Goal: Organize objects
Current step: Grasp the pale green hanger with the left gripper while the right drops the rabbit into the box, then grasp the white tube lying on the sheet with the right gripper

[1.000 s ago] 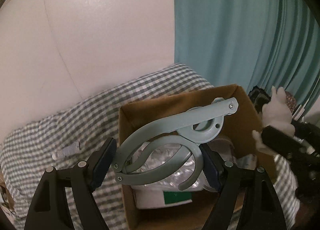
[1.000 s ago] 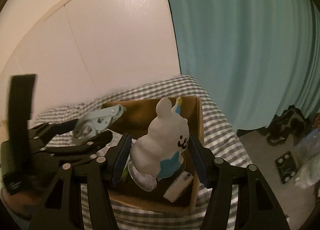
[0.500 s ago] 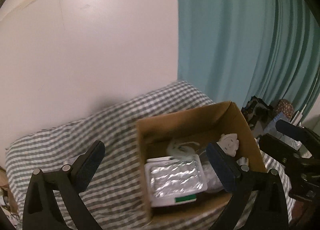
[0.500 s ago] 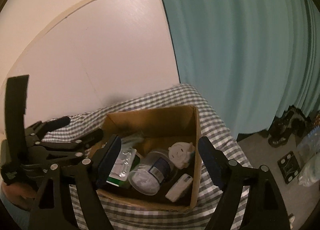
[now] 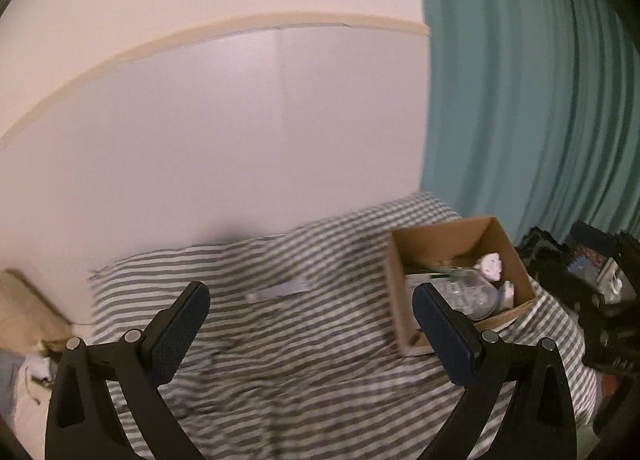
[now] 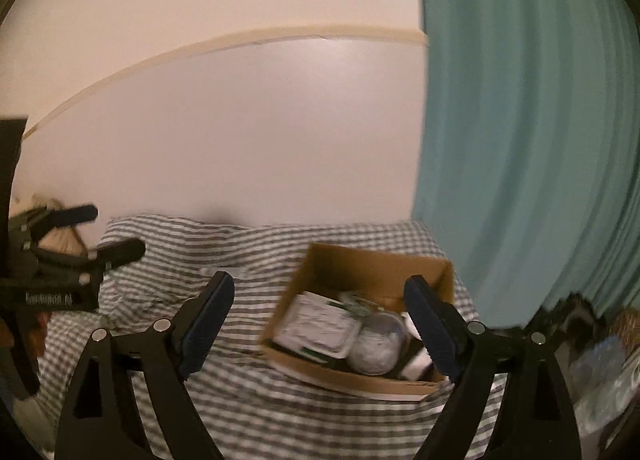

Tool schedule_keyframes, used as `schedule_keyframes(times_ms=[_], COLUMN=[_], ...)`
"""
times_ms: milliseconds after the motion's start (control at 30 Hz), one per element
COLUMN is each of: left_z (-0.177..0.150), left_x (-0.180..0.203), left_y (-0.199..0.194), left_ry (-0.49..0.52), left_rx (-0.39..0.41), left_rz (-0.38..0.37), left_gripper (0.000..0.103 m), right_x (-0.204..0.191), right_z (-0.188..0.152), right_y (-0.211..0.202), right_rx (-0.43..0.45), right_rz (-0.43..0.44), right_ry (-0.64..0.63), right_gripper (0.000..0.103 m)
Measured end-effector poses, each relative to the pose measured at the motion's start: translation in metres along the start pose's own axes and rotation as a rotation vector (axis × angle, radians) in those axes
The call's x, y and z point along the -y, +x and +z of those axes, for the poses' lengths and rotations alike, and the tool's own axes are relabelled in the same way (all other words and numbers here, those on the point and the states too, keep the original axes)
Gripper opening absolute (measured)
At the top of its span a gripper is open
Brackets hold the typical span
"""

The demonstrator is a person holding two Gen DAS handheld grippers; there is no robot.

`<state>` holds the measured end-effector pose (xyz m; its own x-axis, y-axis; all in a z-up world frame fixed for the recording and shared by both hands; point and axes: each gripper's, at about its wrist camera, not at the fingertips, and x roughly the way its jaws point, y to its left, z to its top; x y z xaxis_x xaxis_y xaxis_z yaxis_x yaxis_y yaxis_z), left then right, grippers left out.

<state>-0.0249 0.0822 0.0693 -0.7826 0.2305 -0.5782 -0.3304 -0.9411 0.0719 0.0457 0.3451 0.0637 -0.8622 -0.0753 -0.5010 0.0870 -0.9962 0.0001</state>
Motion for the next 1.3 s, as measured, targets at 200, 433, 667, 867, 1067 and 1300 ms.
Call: schedule_keyframes(times_ms=[200, 433, 667, 867, 1067, 1300], left_z=[-0.013, -0.034, -0.058, -0.073, -0.076, -0.096], left_x=[-0.047, -0.091, -0.129, -0.164, -0.182, -0.185], left_y=[-0.033, -0.019, 0.024, 0.090, 0.162, 0.238], left_ry=[-0.037, -0.080, -0.108, -0.159, -0.190, -0.154], left_rx=[0.038, 0.034, -0.008, -0.094, -0.122, -0.201], left_rz=[0.067, 0.109, 0.162, 0.170, 0.186, 0.212], left_gripper=[0.103, 0.103, 0.103, 0.103, 0.103, 0.103], right_x=[-0.069, -0.133, -0.180, -0.198, -0.201, -0.212], right_z=[0.001, 0.004, 0.001, -0.014, -0.043, -0.060], right_y=[-0.021, -0.001, 0.065, 0.148, 0.255, 0.354], right_rx=[0.023, 0.002, -0.049, -0.116, -0.227, -0.284], right_rz=[0.030, 0.031, -0.011, -0.055, -0.103, -0.082], right_ry=[-0.101, -0.181, -0.220, -0.277, -0.351, -0.432], right_gripper=[0.087, 0.087, 0.087, 0.087, 0.087, 0.087])
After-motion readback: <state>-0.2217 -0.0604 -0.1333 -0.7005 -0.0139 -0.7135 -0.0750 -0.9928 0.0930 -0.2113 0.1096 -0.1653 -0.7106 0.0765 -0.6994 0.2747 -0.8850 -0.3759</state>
